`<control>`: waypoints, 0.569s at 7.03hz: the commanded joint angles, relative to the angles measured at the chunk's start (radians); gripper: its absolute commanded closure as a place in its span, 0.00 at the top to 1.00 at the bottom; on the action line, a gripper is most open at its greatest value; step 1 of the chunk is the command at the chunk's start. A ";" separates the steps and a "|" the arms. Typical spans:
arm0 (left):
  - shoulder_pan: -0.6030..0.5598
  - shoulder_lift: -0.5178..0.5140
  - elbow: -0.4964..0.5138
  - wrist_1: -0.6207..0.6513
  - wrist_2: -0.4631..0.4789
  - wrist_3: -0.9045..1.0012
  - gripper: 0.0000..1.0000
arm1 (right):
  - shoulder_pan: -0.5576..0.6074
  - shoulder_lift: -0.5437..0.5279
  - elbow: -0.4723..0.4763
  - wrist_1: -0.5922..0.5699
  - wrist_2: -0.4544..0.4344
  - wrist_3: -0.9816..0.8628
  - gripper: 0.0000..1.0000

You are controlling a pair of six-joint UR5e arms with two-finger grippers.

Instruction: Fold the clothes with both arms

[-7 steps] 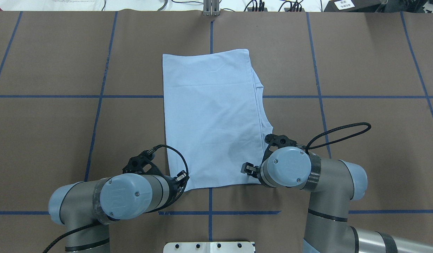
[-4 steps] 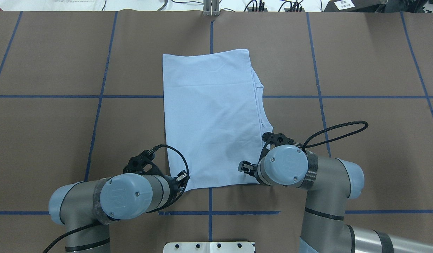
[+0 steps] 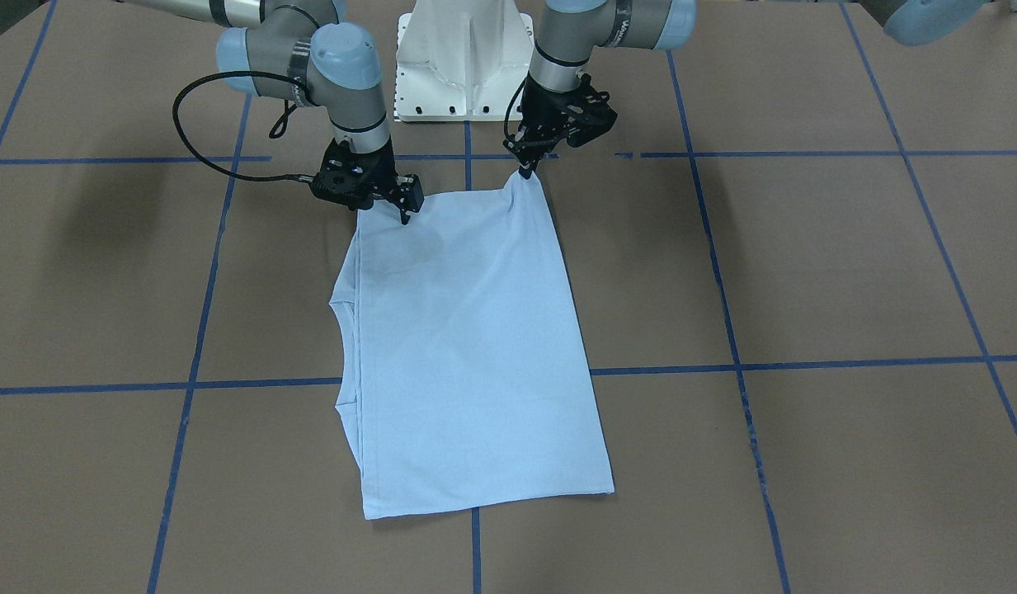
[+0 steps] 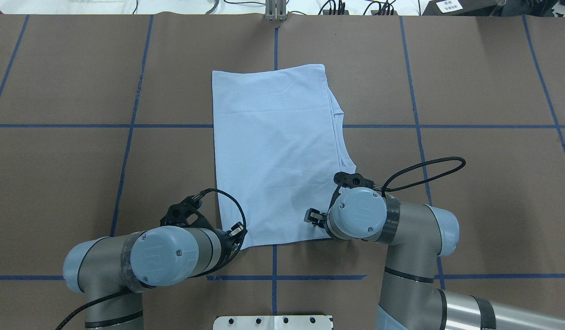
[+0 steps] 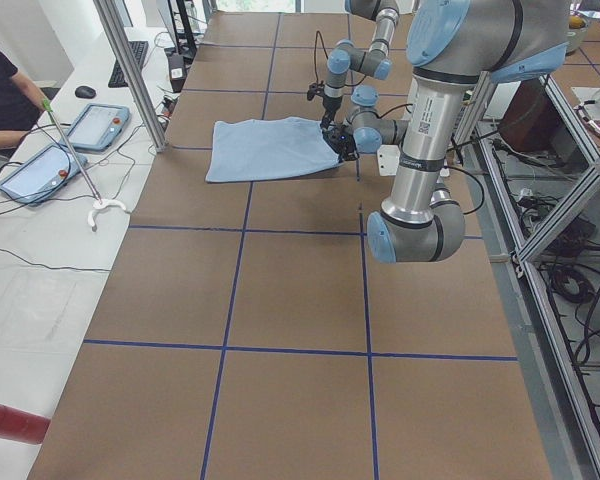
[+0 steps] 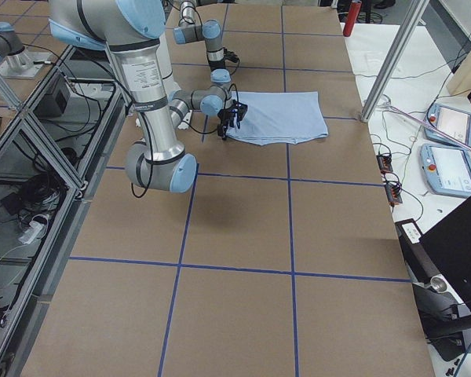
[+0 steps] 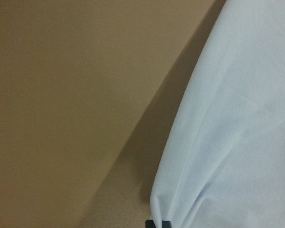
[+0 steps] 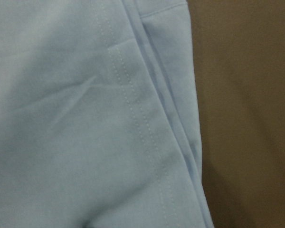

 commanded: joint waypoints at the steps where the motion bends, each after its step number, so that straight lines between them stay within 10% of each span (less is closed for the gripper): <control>1: -0.001 0.000 0.000 0.000 -0.001 0.001 0.00 | 0.003 0.005 -0.003 0.001 0.002 0.000 1.00; 4: 0.001 0.000 0.003 -0.002 -0.001 0.001 0.00 | 0.012 0.005 0.006 0.001 0.002 0.000 0.99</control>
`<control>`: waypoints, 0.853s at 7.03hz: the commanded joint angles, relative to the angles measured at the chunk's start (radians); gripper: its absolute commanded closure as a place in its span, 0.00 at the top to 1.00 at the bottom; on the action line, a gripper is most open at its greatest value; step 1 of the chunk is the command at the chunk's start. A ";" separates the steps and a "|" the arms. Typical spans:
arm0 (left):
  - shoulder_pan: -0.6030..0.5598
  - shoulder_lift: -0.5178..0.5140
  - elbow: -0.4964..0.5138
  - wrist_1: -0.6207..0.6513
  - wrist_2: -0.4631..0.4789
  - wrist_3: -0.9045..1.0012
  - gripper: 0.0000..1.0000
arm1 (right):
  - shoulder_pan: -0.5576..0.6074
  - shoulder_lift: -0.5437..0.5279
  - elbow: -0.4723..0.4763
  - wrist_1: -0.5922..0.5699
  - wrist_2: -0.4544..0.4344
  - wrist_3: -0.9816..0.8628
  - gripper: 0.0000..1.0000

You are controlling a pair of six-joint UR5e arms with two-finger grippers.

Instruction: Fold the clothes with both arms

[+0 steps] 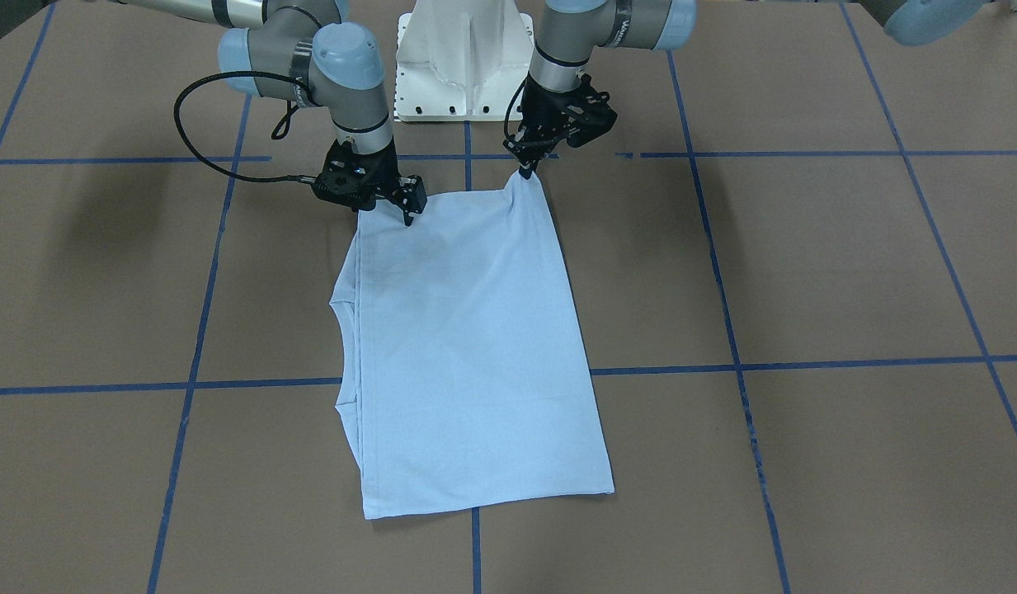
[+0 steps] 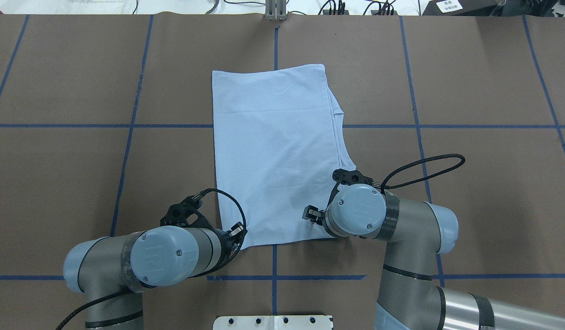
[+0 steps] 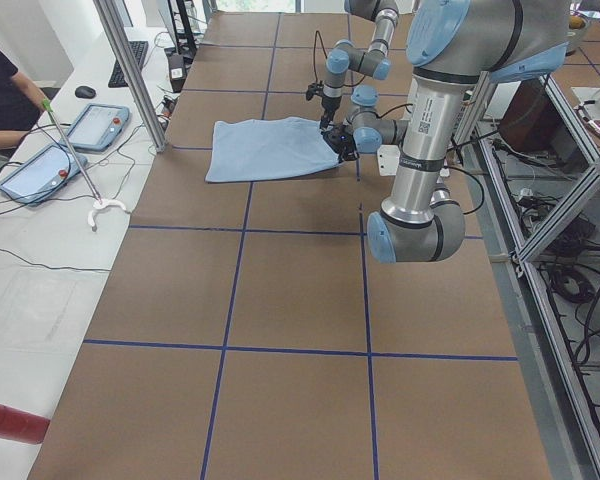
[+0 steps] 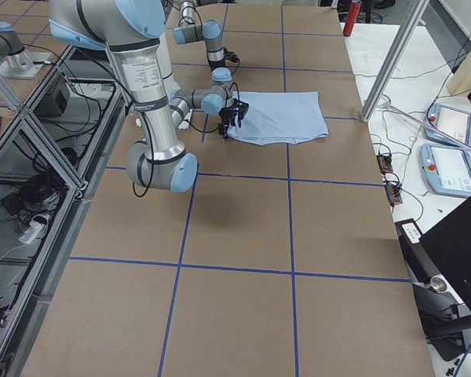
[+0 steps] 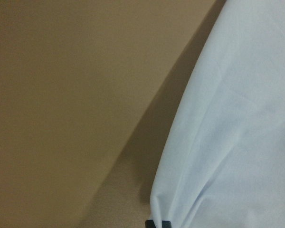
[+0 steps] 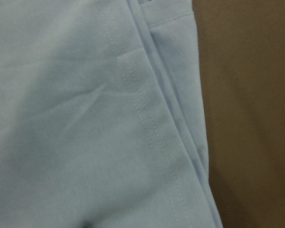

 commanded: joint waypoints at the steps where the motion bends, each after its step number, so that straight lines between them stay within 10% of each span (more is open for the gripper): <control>1: 0.000 -0.001 0.002 -0.001 0.000 0.000 0.00 | 0.007 0.000 0.000 0.000 0.002 -0.002 0.98; 4: 0.000 -0.003 -0.001 -0.001 0.000 -0.002 0.00 | 0.007 0.002 0.000 0.000 0.002 0.000 0.85; 6: 0.000 -0.001 0.000 -0.001 0.000 -0.002 0.00 | 0.008 0.002 0.000 0.000 0.003 0.000 0.51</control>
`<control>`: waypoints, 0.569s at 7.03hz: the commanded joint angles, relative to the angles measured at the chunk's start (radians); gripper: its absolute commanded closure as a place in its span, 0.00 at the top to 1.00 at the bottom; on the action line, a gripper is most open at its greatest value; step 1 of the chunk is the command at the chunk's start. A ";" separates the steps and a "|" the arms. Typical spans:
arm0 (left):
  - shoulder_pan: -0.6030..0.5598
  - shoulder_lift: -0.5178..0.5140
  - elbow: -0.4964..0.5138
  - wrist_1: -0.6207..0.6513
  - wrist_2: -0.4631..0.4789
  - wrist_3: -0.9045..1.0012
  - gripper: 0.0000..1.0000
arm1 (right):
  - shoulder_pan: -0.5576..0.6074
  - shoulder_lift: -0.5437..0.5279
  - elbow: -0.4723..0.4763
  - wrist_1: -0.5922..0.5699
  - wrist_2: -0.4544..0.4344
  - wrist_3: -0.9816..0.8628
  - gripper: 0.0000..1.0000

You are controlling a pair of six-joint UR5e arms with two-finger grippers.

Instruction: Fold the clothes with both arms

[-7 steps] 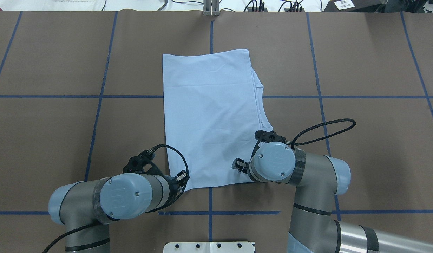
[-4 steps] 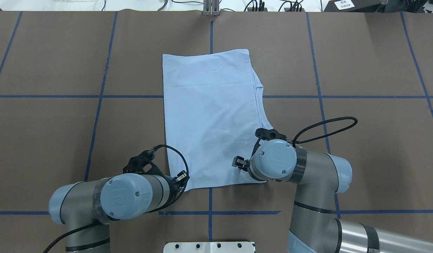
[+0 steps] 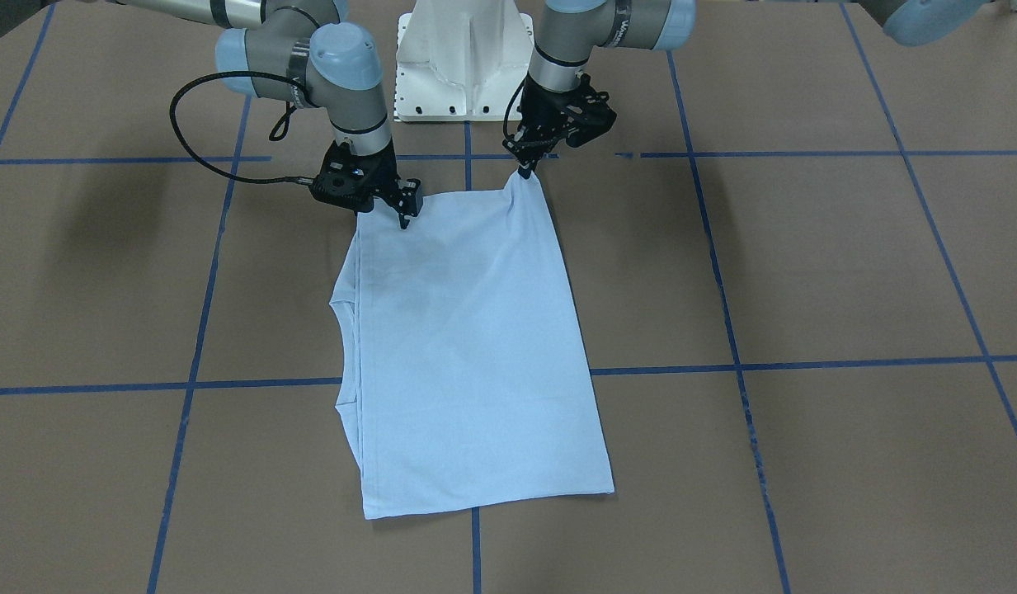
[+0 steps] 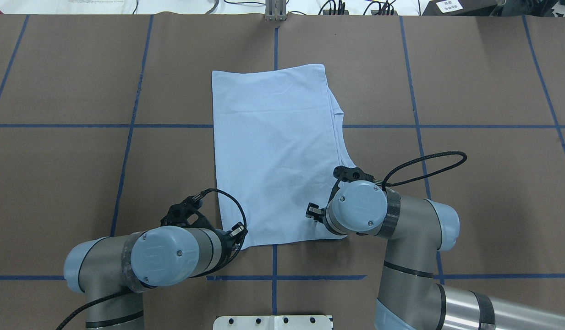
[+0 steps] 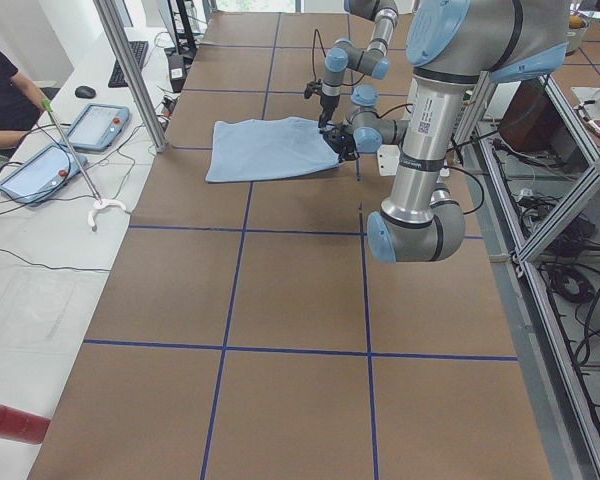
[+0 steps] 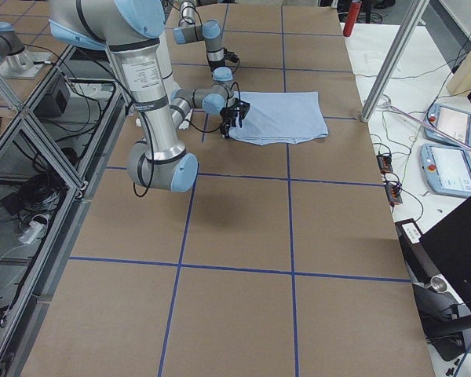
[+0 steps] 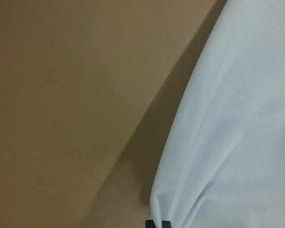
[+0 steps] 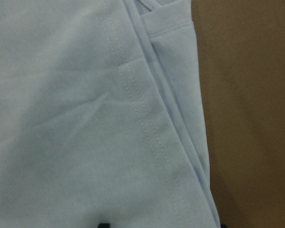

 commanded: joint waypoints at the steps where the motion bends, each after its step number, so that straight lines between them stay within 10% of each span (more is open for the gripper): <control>1: 0.000 0.000 0.000 0.000 0.000 0.000 0.00 | 0.000 0.000 0.001 0.000 0.004 -0.002 0.36; 4: 0.000 0.002 0.001 0.000 0.000 0.001 0.00 | 0.014 0.003 0.026 -0.002 0.010 -0.007 0.13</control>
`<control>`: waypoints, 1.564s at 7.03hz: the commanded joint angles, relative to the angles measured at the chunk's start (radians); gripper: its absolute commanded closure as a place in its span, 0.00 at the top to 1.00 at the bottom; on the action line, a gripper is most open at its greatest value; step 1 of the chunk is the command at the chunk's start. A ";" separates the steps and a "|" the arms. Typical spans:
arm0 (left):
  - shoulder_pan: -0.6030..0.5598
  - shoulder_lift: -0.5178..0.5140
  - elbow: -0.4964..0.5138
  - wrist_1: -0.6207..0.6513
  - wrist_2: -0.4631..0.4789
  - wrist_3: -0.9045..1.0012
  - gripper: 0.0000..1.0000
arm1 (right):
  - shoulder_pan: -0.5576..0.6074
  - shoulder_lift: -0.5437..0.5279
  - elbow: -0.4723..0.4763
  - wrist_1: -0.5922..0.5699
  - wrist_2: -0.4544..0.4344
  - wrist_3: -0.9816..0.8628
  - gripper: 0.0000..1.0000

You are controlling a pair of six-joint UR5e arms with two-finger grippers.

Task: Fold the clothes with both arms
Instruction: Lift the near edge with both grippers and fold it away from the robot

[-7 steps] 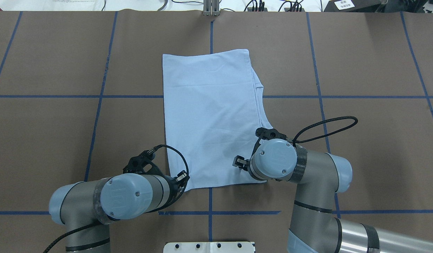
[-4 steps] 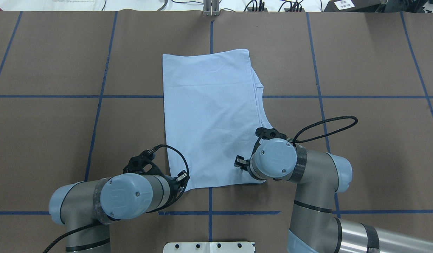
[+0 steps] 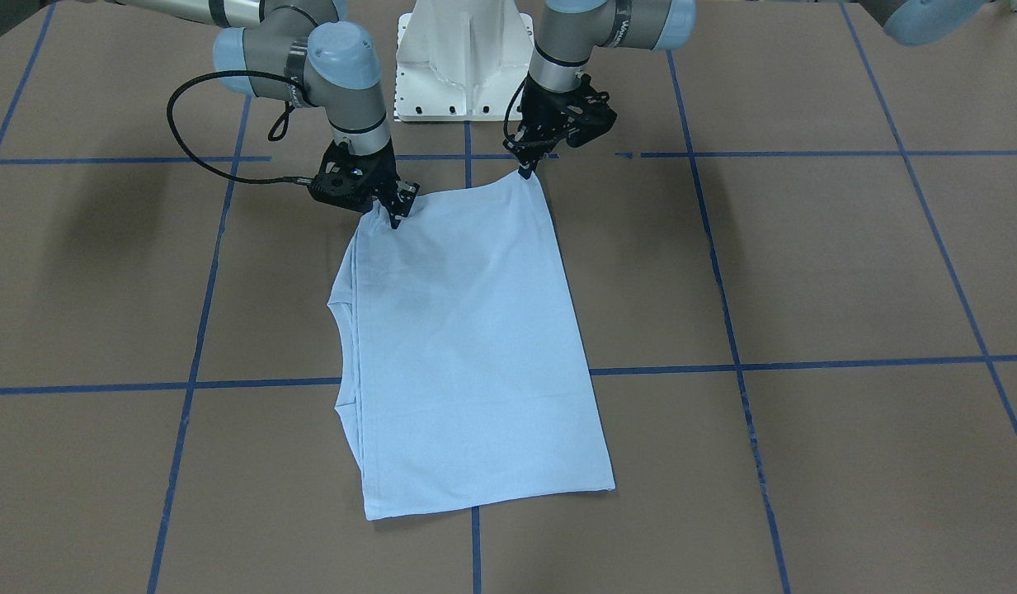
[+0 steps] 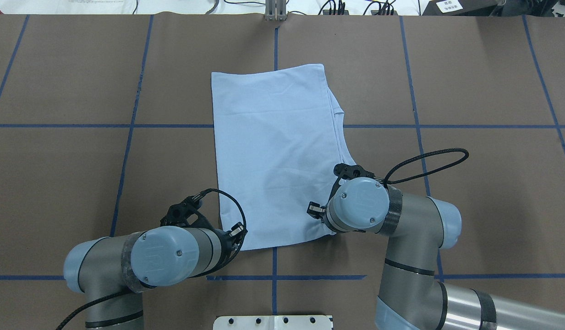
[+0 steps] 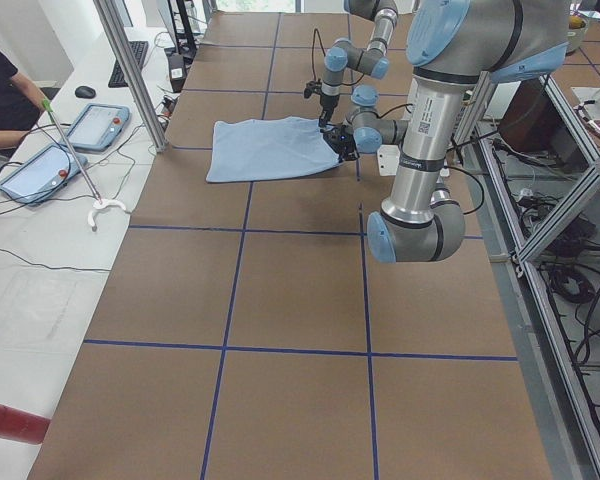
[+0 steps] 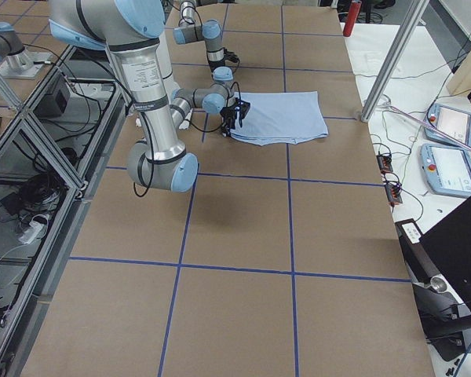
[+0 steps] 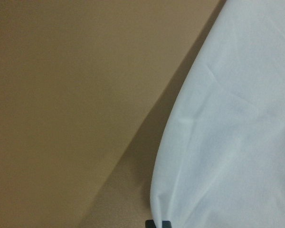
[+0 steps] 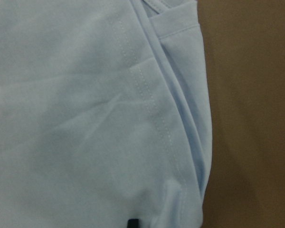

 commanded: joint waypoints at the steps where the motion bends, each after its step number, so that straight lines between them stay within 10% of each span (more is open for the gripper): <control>1: 0.000 0.001 0.001 0.000 0.000 0.001 0.00 | 0.005 0.002 0.023 -0.001 0.003 0.000 0.10; 6: -0.002 0.011 -0.009 0.003 0.002 0.034 0.00 | 0.009 -0.013 0.069 -0.001 0.005 0.008 0.00; 11: 0.152 0.017 -0.333 0.293 0.003 0.057 0.00 | -0.052 -0.108 0.306 -0.002 0.147 0.008 0.00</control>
